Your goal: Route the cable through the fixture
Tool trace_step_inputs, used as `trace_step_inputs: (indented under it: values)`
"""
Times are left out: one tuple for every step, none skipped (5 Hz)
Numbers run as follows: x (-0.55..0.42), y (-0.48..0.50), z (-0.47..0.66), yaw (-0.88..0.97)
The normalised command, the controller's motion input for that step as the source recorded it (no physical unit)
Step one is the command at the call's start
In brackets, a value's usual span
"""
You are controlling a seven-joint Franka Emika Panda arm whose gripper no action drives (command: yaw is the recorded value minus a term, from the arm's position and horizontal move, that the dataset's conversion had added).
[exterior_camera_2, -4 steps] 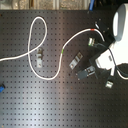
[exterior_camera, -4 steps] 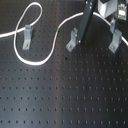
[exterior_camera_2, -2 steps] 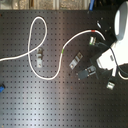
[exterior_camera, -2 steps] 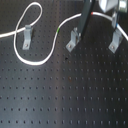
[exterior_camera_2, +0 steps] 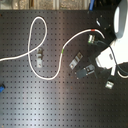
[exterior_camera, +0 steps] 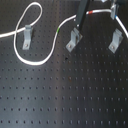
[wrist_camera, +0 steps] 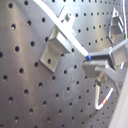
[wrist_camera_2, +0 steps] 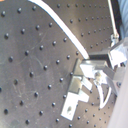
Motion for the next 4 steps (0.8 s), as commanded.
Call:
trace_step_inputs:
  values:
    - [0.013,0.007,0.01,0.0]
    - [0.075,-0.065,0.26,-0.01]
    - [0.003,-0.001,0.54,0.0]
    - [-0.011,0.038,0.56,0.0]
